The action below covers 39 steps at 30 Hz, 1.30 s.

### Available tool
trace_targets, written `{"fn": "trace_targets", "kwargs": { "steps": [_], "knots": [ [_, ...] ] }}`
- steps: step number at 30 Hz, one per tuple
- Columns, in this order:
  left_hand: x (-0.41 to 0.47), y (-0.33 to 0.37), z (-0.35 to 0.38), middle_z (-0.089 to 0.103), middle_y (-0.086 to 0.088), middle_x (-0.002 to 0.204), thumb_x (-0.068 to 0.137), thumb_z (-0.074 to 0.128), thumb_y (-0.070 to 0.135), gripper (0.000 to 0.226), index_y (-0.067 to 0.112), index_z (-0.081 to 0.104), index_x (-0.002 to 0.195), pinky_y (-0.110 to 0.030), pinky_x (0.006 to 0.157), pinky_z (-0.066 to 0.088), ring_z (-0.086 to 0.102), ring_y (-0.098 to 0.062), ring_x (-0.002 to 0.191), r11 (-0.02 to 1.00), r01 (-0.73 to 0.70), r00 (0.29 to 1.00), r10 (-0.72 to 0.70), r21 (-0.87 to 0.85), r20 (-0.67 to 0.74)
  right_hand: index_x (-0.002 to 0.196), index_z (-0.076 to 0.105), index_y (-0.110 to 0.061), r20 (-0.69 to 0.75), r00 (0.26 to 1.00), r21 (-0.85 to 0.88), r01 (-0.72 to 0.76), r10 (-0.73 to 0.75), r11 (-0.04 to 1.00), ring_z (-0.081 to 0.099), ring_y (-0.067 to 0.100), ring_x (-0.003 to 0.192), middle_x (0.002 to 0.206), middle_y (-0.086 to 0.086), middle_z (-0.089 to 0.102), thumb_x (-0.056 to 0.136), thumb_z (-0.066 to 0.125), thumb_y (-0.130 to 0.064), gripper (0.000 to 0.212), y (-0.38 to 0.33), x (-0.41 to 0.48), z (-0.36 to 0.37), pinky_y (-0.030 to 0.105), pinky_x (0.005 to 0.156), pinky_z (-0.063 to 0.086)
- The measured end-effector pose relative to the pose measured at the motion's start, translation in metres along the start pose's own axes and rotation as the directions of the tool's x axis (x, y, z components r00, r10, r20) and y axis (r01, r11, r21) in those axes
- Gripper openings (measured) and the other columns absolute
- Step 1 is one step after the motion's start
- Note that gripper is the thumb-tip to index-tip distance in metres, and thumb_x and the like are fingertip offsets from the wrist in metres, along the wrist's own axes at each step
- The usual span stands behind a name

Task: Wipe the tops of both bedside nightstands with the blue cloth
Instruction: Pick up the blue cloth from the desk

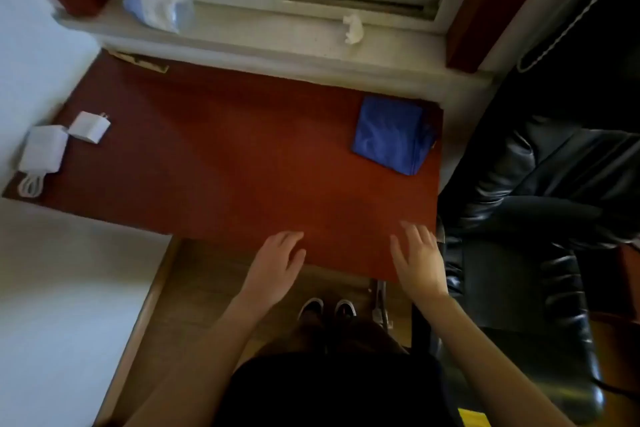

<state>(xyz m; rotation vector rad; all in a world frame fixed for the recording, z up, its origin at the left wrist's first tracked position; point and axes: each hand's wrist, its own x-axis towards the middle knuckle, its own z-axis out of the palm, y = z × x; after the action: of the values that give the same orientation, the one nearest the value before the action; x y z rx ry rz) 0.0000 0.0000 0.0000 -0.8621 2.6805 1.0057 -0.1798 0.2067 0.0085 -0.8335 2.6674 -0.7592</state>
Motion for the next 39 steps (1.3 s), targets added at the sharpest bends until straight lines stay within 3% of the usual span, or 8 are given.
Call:
{"fn": "trace_targets", "kwargs": {
  "steps": [8, 13, 20, 23, 27, 31, 35, 39],
  "knots": [
    [0.122, 0.001, -0.003, 0.032, -0.001, 0.156, 0.099, 0.036, 0.043, 0.055, 0.023, 0.03, 0.15, -0.036, 0.117, 0.016, 0.022, -0.021, 0.146, 0.986, -0.046, 0.98, 0.076, 0.16, -0.186, 0.132, 0.052, -0.005, -0.158, 0.983, 0.004, -0.092, 0.092, 0.996, 0.052, 0.035, 0.115, 0.126, 0.016, 0.058, 0.096, 0.05, -0.033, 0.045, 0.02, 0.133, -0.002, 0.042, 0.095, 0.044],
    [0.196, -0.007, 0.003, 0.026, -0.007, 0.159, 0.097, 0.04, 0.044, 0.06, 0.023, 0.025, 0.15, -0.046, 0.12, 0.01, 0.016, -0.026, 0.148, 0.955, -0.056, 0.967, 0.124, 0.291, -0.221, 0.145, 0.036, -0.002, -0.175, 0.941, -0.022, -0.297, 0.289, 0.955, 0.044, 0.04, 0.124, 0.137, 0.023, 0.047, 0.095, 0.05, -0.046, 0.067, 0.034, 0.201, 0.012, 0.045, 0.102, 0.037],
    [0.224, -0.013, 0.022, 0.031, -0.009, 0.156, 0.095, 0.038, 0.047, 0.059, 0.022, 0.032, 0.148, -0.05, 0.119, 0.014, 0.023, -0.028, 0.146, 0.922, 0.03, 0.958, 0.084, 0.386, -0.274, 0.128, 0.038, 0.013, -0.174, 0.851, -0.077, -0.513, 0.495, 0.855, 0.049, 0.042, 0.114, 0.125, 0.03, 0.047, 0.088, 0.057, -0.057, 0.083, 0.02, 0.241, 0.035, 0.043, 0.099, 0.04],
    [0.225, -0.014, 0.022, 0.032, -0.008, 0.156, 0.094, 0.038, 0.047, 0.059, 0.023, 0.032, 0.148, -0.05, 0.119, 0.015, 0.024, -0.028, 0.145, 0.92, 0.035, 0.955, 0.085, 0.39, -0.285, 0.119, 0.045, 0.009, -0.128, 0.807, 0.097, -0.568, 0.576, 0.817, 0.06, 0.038, 0.105, 0.114, 0.023, 0.058, 0.084, 0.067, -0.049, 0.071, 0.016, 0.252, 0.035, 0.036, 0.079, 0.047],
    [0.224, -0.012, 0.02, 0.032, -0.008, 0.156, 0.095, 0.037, 0.047, 0.059, 0.023, 0.032, 0.148, -0.051, 0.118, 0.017, 0.025, -0.028, 0.145, 0.915, 0.037, 0.96, 0.079, 0.402, -0.268, 0.079, 0.055, -0.009, 0.026, 0.765, 0.365, -0.606, 0.643, 0.707, 0.06, 0.021, 0.067, 0.07, -0.002, 0.055, 0.08, 0.074, -0.038, 0.034, 0.017, 0.26, 0.032, 0.025, 0.05, 0.041],
    [0.221, -0.004, 0.007, 0.029, -0.009, 0.157, 0.095, 0.042, 0.045, 0.06, 0.021, 0.032, 0.148, -0.051, 0.118, 0.016, 0.024, -0.031, 0.145, 0.925, 0.032, 0.976, 0.053, 0.379, -0.212, 0.084, 0.061, -0.013, 0.157, 0.764, 0.633, -0.564, 0.626, 0.53, 0.063, 0.016, 0.071, 0.081, -0.001, 0.064, 0.081, 0.075, -0.028, 0.021, 0.007, 0.258, 0.02, 0.029, 0.059, 0.053],
    [0.212, 0.016, -0.025, 0.04, -0.009, 0.151, 0.097, 0.044, 0.038, 0.052, 0.017, 0.042, 0.144, -0.042, 0.115, 0.029, 0.031, -0.025, 0.141, 0.969, 0.001, 0.992, 0.03, 0.247, -0.122, 0.083, 0.059, -0.027, 0.134, 0.87, 0.719, -0.415, 0.475, 0.557, 0.064, 0.005, 0.07, 0.082, -0.011, 0.065, 0.085, 0.072, -0.03, 0.014, -0.017, 0.24, -0.007, 0.014, 0.05, 0.05],
    [0.172, 0.039, -0.061, 0.055, -0.001, 0.135, 0.098, 0.042, 0.037, 0.042, 0.017, 0.052, 0.135, -0.031, 0.105, 0.039, 0.047, -0.017, 0.127, 0.995, -0.024, 0.977, 0.044, 0.093, -0.208, 0.087, 0.061, -0.029, 0.115, 0.91, 0.761, -0.339, 0.398, 0.553, 0.068, 0.006, 0.072, 0.087, -0.01, 0.068, 0.087, 0.072, -0.029, 0.011, -0.044, 0.206, -0.043, 0.016, 0.052, 0.052]
  ]
}}
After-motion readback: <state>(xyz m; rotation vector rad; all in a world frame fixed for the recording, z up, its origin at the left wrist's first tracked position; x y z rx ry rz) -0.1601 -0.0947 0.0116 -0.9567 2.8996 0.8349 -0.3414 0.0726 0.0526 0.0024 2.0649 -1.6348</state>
